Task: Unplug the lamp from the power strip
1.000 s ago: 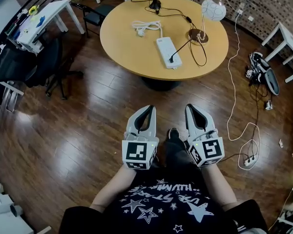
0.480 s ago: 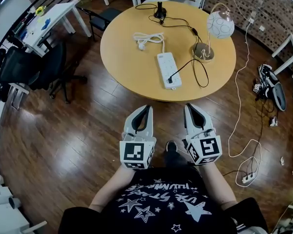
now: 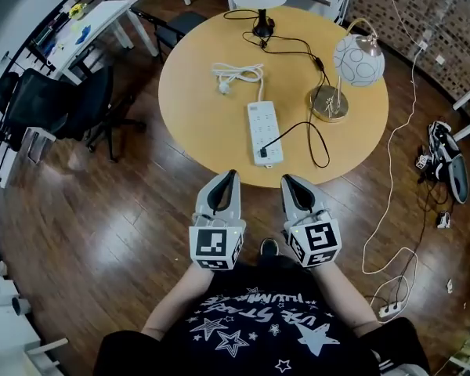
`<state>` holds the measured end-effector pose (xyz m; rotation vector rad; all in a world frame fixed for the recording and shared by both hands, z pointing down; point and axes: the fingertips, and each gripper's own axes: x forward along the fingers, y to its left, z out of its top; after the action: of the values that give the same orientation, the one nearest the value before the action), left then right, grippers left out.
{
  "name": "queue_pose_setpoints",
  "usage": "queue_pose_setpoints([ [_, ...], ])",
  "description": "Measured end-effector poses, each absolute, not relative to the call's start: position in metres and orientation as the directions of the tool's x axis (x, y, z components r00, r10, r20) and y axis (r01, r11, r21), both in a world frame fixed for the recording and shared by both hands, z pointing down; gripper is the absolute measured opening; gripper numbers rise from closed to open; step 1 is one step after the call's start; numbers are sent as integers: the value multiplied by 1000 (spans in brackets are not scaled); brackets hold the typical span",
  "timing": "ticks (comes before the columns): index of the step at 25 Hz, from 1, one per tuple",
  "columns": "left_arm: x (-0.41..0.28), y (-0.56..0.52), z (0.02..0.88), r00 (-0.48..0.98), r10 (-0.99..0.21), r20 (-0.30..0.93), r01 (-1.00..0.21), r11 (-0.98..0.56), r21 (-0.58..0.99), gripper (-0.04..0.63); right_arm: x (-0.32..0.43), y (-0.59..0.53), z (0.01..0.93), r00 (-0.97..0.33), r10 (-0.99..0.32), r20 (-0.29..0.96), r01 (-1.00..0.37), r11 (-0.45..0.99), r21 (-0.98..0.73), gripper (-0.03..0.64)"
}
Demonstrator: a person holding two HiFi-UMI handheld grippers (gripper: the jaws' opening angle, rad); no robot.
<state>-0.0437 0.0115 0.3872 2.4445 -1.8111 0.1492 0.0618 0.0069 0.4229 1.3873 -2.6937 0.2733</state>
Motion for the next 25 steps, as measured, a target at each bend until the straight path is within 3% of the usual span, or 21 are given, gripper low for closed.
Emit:
queue_pose_setpoints([
  [14, -43, -37, 411, 269, -950, 161, -962, -274, -10, 4, 54, -29, 468, -612, -734, 294, -784, 613, -103, 9],
  [25, -37, -90, 464, 396, -886, 242, -917, -394, 60, 3, 43, -53, 493, -565, -754, 336, -810, 584, -52, 9],
])
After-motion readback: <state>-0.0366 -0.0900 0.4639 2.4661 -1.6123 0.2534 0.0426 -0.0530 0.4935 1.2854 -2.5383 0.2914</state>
